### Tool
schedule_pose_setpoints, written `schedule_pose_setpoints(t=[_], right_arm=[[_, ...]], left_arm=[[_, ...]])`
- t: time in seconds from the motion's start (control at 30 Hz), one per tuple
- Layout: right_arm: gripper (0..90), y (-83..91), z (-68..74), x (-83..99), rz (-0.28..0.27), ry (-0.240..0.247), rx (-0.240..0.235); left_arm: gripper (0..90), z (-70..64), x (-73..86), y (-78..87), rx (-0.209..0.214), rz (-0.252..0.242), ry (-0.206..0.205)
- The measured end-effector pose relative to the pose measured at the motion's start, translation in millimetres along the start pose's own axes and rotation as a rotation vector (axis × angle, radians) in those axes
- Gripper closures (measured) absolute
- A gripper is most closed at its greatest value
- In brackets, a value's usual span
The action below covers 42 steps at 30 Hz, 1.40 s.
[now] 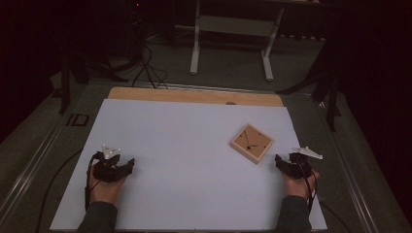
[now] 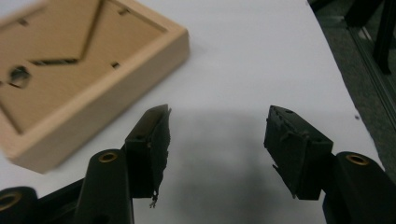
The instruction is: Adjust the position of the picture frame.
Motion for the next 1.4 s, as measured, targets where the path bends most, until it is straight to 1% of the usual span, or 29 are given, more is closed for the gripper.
schedule_pose_setpoints(t=[0.07,0.13,0.2,0.23,0.27,0.37,0.43,0.5,0.6,0.7,0.8,0.83,0.9,1.0,1.2,1.33,1.4], right_arm=[[39.8,2.4,2.6,-2.8,-0.013,0.009,-0.007],[40.0,5.2,6.3,-5.8,-0.025,0.016,-0.017],[40.0,7.0,8.0,-7.7,-0.032,0.021,-0.02],[40.2,7.0,8.0,-7.7,-0.032,0.021,-0.02],[40.2,10.7,13.1,-13.0,-0.047,0.036,-0.03],[40.5,12.9,19.2,-14.7,-0.042,0.058,-0.04],[41.0,14.7,22.8,-17.5,-0.049,0.074,-0.044],[42.0,17.1,24.8,-20.8,-0.062,0.076,-0.049],[43.3,20.8,27.5,-24.4,-0.078,0.081,-0.056],[44.2,23.8,30.8,-26.9,-0.09,0.088,-0.064],[44.8,24.8,34.0,-28.5,-0.097,0.085,-0.077],[45.2,24.4,39.8,-30.4,-0.103,0.078,-0.101],[46.2,23.8,44.8,-31.6,-0.107,0.077,-0.12],[47.0,22.1,49.0,-31.9,-0.103,0.08,-0.124],[47.5,15.0,57.8,-31.1,-0.092,0.071,-0.154],[46.9,6.6,60.9,-26.5,-0.065,0.074,-0.163],[46.4,4.7,61.1,-24.8,-0.055,0.064,-0.168]], left_arm=[[42.1,1.5,-1.3,1.5,0.001,-0.002,0.003],[41.9,2.8,-3.5,3.3,-0.01,-0.014,-0.011],[41.9,2.8,-3.5,3.3,-0.01,-0.014,-0.011],[41.9,4.1,-5.1,5.0,-0.021,-0.021,-0.023],[41.9,4.6,-5.4,5.2,-0.023,-0.022,-0.027],[41.9,4.1,-5.2,6.5,-0.012,-0.019,-0.01],[41.9,2.4,-6.9,8.8,-0.007,-0.031,-0.012],[41.8,1.7,-8.0,9.6,-0.007,-0.037,-0.018],[41.6,2.5,-7.6,8.8,-0.006,-0.032,-0.017],[41.4,4.5,-7.2,8.5,-0.004,-0.03,-0.008],[41.2,5.2,-7.8,8.9,-0.001,-0.034,0.001],[41.0,5.4,-9.0,9.1,0.009,-0.038,0.013],[40.8,5.4,-9.6,9.0,0.013,-0.038,0.011],[40.7,4.7,-10.5,9.1,0.014,-0.04,0.007],[40.4,4.4,-10.3,8.9,0.013,-0.037,0.002],[39.7,4.7,-10.0,8.2,0.012,-0.035,0.002],[39.6,4.8,-9.9,7.9,0.011,-0.034,0.001]])
Point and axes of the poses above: each handheld gripper's, and its own axes: y roughly backward along the jaws, x roughly out of its underside, z roughly to its left, the point moved 10 cm from there along -y, roughly forward along the jaws, and after that the axes turned 8 degrees about y, right-handed, at the moved point
